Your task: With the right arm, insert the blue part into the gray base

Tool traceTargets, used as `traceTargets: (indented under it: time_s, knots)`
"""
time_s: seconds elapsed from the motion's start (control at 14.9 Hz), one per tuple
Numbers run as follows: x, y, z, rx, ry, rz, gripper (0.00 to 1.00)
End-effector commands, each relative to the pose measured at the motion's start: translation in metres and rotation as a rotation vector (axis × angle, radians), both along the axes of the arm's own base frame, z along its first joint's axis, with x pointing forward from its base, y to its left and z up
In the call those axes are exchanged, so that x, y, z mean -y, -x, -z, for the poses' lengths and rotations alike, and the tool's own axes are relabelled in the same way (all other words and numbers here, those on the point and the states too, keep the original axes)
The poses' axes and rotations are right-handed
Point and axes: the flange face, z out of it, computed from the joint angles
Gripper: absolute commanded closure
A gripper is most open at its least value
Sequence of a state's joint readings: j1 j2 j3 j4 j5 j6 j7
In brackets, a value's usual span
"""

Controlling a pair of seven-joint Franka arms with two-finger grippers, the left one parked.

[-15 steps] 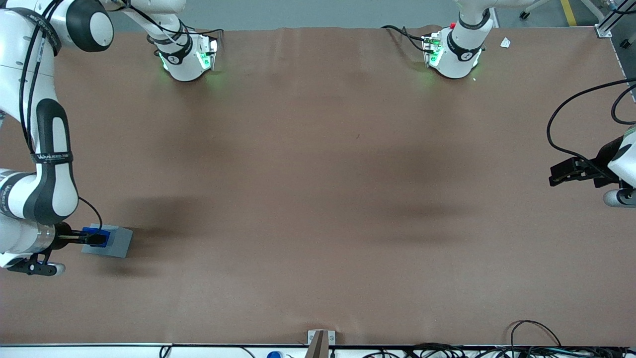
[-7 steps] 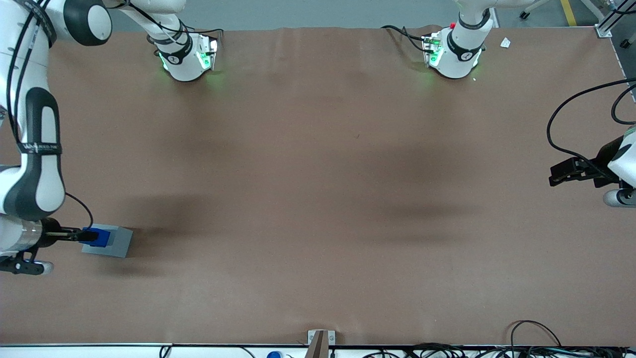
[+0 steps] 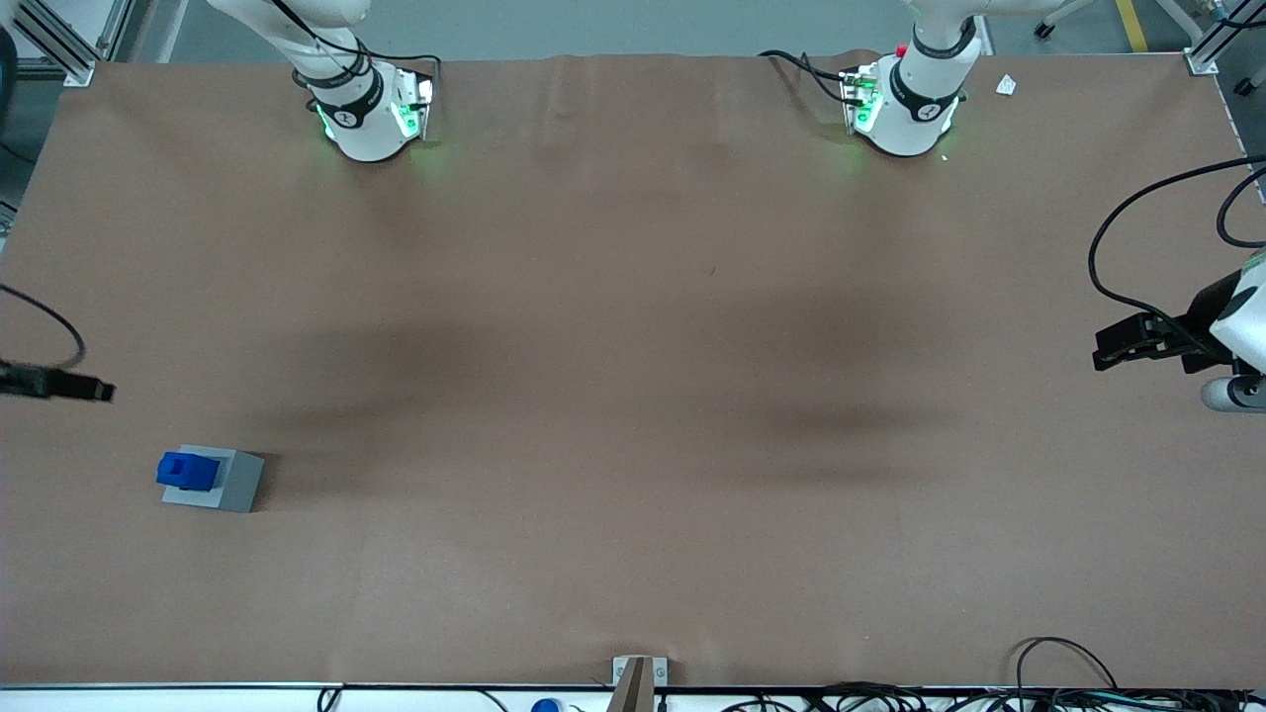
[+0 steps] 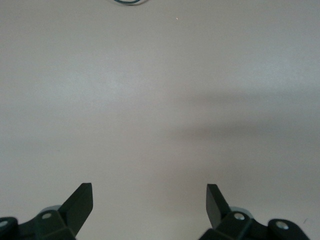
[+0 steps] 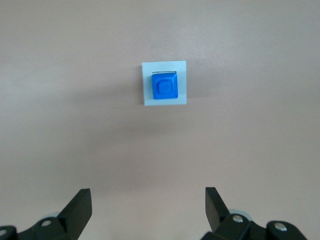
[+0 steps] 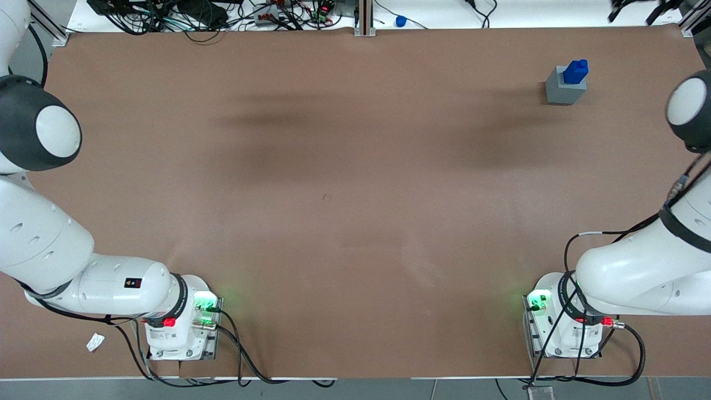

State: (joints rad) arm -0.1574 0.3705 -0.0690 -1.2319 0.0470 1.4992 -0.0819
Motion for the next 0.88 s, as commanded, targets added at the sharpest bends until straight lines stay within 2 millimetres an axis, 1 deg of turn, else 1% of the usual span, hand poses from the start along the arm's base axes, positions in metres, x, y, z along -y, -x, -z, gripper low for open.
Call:
traceTargets:
  time_s: [0.0,0.07,0.13,0.2,0.27,0.4,0.54,0.67,0.81]
  knots:
    - [-0.021,0.052,-0.047,0.055,-0.023,-0.015,0.0]
    - [-0.037,0.06,-0.058,0.069,-0.021,-0.035,0.0]
    - [-0.046,0.067,-0.065,0.085,-0.017,-0.042,0.0]
    - [-0.054,0.071,-0.067,0.096,-0.01,-0.051,0.0]
    - [-0.07,0.079,-0.068,0.111,-0.005,-0.059,0.0]
    - [-0.092,0.093,-0.062,0.148,0.03,-0.058,0.0]
    - [-0.101,0.093,-0.064,0.162,0.045,-0.079,0.0]
    - [-0.103,0.09,-0.071,0.185,0.055,-0.084,0.0]
    - [-0.102,0.088,-0.097,0.23,0.063,-0.089,0.0]
